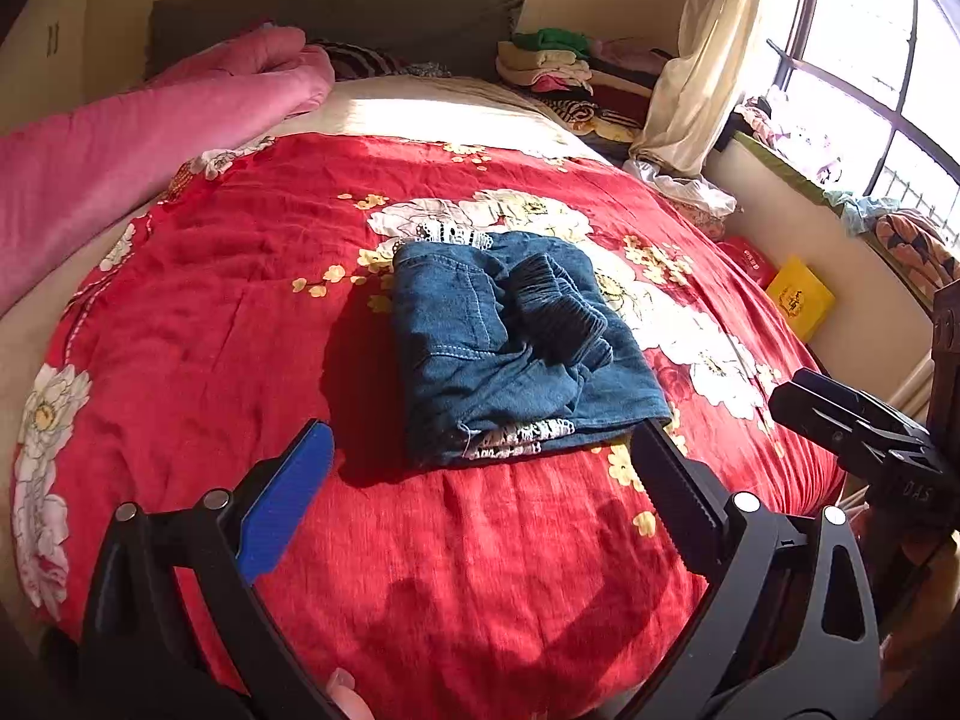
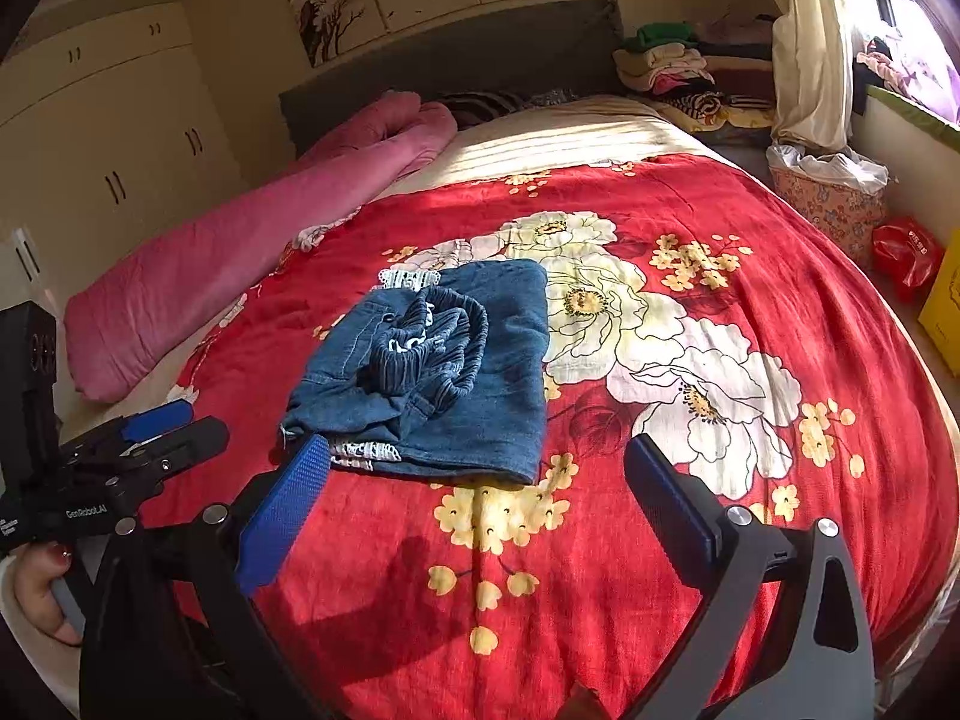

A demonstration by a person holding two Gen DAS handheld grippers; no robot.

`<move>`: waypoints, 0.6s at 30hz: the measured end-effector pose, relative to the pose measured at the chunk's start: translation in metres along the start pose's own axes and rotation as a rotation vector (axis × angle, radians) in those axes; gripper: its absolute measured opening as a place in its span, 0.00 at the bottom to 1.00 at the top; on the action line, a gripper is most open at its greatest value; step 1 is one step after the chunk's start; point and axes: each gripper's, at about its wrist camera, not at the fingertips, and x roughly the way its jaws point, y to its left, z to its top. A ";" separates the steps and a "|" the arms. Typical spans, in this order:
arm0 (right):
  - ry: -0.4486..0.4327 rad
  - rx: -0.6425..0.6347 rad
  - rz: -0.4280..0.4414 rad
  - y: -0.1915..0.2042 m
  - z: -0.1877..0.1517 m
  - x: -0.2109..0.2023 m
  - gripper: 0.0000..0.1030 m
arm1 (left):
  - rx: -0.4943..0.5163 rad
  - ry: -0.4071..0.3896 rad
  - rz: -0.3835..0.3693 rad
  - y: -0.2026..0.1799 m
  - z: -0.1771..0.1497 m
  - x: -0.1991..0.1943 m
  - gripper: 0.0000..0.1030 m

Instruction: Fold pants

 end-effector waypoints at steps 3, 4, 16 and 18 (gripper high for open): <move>-0.002 -0.002 -0.003 0.003 -0.007 -0.007 0.95 | -0.002 0.007 0.004 -0.001 -0.008 -0.005 0.90; -0.004 -0.002 -0.005 0.003 -0.009 -0.009 0.95 | 0.001 0.014 0.005 -0.001 -0.011 -0.005 0.90; -0.022 0.006 -0.029 0.005 -0.030 -0.026 0.95 | 0.005 0.035 0.035 -0.002 -0.040 -0.018 0.90; -0.026 0.009 -0.029 0.005 -0.033 -0.030 0.95 | 0.008 0.031 0.045 -0.002 -0.043 -0.020 0.91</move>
